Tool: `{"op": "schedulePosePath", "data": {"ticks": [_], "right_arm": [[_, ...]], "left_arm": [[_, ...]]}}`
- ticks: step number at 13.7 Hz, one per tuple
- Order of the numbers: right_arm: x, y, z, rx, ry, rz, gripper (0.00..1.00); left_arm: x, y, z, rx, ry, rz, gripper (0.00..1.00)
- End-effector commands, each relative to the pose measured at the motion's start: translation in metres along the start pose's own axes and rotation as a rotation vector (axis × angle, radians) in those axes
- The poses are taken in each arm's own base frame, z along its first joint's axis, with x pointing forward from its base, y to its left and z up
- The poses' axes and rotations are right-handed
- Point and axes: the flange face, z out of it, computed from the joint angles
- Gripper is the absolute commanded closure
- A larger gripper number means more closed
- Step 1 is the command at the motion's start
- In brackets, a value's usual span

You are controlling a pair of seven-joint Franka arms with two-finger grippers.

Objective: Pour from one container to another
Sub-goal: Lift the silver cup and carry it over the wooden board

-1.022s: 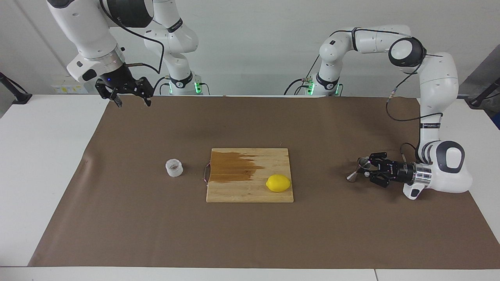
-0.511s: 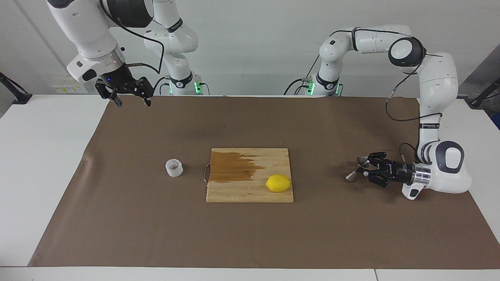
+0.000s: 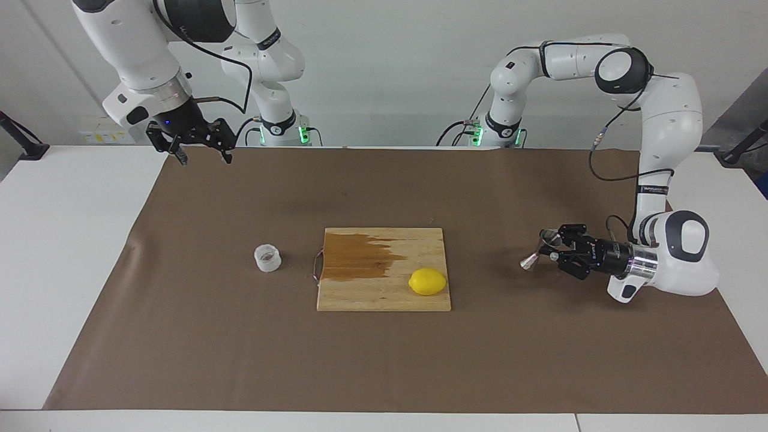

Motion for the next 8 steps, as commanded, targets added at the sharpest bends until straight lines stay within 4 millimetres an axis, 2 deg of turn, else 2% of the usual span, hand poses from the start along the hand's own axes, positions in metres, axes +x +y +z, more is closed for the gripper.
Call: {"op": "schedulePosePath", "data": {"ticks": [1, 8], "right_arm": [[-0.004, 0.001, 0.000, 0.023, -0.007, 0.012, 0.00], [-0.004, 0.001, -0.001, 0.023, -0.005, 0.012, 0.00]], "left_arm": [[-0.027, 0.002, 0.040, -0.006, 0.017, -0.030, 1.00], [-0.042, 0.019, 0.112, -0.031, 0.045, -0.050, 1.00]]}}
